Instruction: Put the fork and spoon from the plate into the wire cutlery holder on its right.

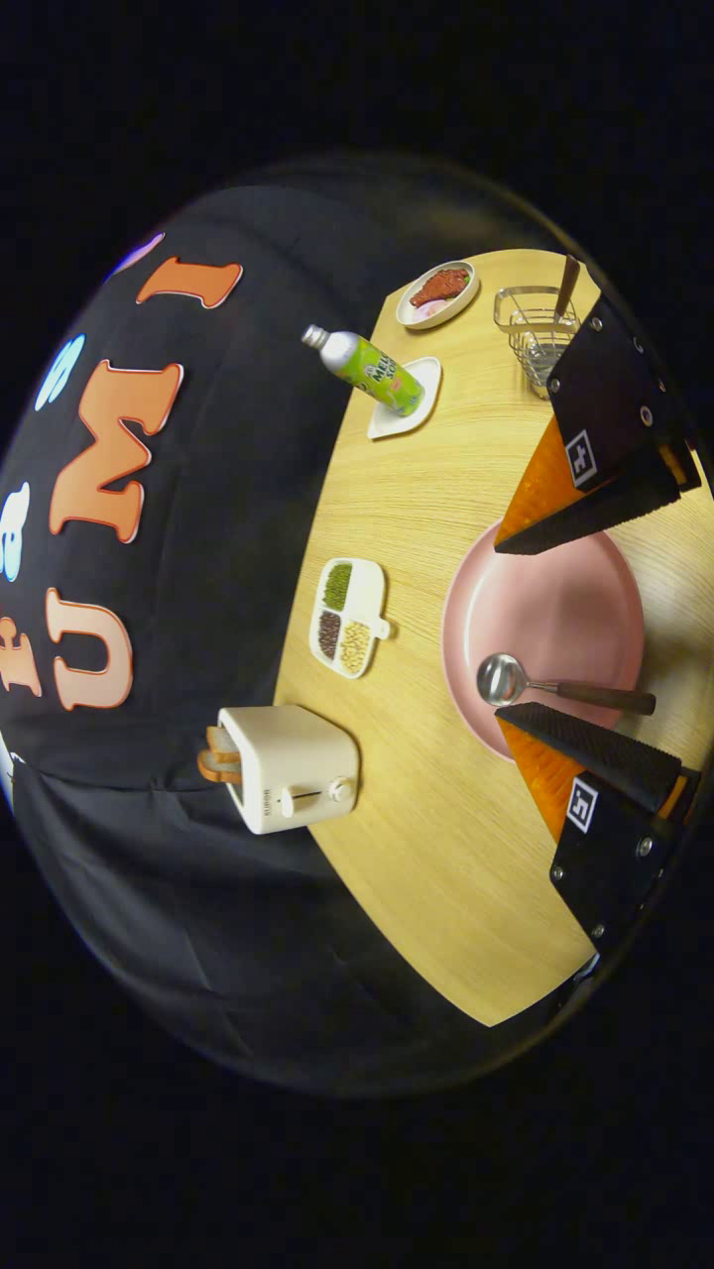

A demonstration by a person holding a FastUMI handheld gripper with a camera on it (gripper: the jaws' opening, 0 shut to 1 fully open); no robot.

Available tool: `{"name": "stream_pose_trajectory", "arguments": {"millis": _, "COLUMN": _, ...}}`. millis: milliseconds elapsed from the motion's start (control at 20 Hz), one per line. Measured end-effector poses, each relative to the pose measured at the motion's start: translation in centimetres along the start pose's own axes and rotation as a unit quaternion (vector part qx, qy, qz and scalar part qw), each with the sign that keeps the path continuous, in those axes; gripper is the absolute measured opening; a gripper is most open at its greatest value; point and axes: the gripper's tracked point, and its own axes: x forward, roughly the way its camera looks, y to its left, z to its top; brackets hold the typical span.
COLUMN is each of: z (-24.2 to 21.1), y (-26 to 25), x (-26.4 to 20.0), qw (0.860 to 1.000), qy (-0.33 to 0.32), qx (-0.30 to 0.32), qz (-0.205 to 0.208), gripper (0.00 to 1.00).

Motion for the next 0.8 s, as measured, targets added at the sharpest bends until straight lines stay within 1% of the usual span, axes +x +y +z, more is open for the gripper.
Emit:
{"name": "stream_pose_trajectory", "arguments": {"millis": 150, "z": -2.6, "y": 1.1, "x": 0.9, "qw": 0.999, "qy": 0.053, "qx": -0.007, "qz": 0.006, "gripper": 0.91}}
{"name": "stream_pose_trajectory", "arguments": {"millis": 300, "z": -4.0, "y": 1.6, "x": 1.3, "qw": 0.997, "qy": 0.083, "qx": -0.004, "qz": 0.009, "gripper": 0.91}}
{"name": "stream_pose_trajectory", "arguments": {"millis": 450, "z": -5.3, "y": 1.6, "x": 2.0, "qw": 0.994, "qy": 0.11, "qx": -0.015, "qz": 0.003, "gripper": 0.91}}
{"name": "stream_pose_trajectory", "arguments": {"millis": 550, "z": -6.0, "y": 2.0, "x": 2.2, "qw": 0.992, "qy": 0.128, "qx": -0.015, "qz": 0.01, "gripper": 0.88}}
{"name": "stream_pose_trajectory", "arguments": {"millis": 650, "z": -6.4, "y": 2.5, "x": 2.3, "qw": 0.99, "qy": 0.14, "qx": -0.015, "qz": 0.02, "gripper": 0.82}}
{"name": "stream_pose_trajectory", "arguments": {"millis": 700, "z": -6.6, "y": 2.7, "x": 2.4, "qw": 0.989, "qy": 0.145, "qx": -0.016, "qz": 0.026, "gripper": 0.76}}
{"name": "stream_pose_trajectory", "arguments": {"millis": 750, "z": -6.8, "y": 3.0, "x": 2.4, "qw": 0.988, "qy": 0.15, "qx": -0.017, "qz": 0.032, "gripper": 0.72}}
{"name": "stream_pose_trajectory", "arguments": {"millis": 800, "z": -7.0, "y": 3.1, "x": 2.5, "qw": 0.987, "qy": 0.154, "qx": -0.019, "qz": 0.036, "gripper": 0.63}}
